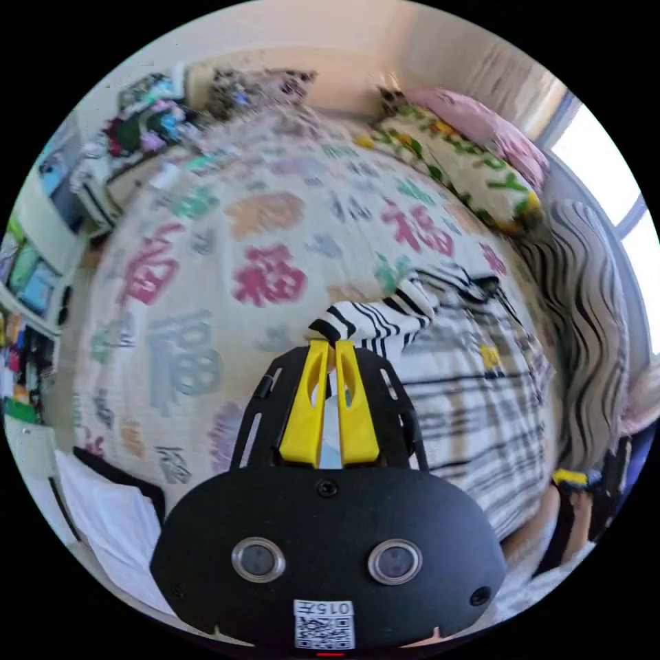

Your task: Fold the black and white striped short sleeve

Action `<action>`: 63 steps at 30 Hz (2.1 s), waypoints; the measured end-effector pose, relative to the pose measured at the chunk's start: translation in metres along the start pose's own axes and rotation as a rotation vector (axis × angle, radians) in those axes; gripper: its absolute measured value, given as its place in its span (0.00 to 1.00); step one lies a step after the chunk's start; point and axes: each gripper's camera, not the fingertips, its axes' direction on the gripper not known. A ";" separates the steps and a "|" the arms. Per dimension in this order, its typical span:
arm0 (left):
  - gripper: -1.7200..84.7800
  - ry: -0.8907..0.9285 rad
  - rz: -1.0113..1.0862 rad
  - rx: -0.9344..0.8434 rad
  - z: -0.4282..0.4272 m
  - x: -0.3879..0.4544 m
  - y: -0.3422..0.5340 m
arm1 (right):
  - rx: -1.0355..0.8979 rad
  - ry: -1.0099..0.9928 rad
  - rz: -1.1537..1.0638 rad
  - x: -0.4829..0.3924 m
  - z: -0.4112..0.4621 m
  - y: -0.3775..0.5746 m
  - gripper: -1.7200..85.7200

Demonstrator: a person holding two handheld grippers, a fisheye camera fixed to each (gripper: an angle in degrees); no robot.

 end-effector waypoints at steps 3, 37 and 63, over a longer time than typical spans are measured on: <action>0.04 -0.258 -0.071 0.238 -0.054 -0.037 -0.020 | 0.015 -0.039 -0.012 0.003 -0.003 -0.014 0.03; 0.05 0.067 -0.446 0.140 -0.067 -0.183 0.117 | 0.231 0.138 -0.030 -0.027 -0.043 -0.116 0.11; 0.08 0.087 -0.317 0.071 -0.022 -0.127 0.113 | 0.221 0.441 0.315 0.011 -0.054 -0.278 0.15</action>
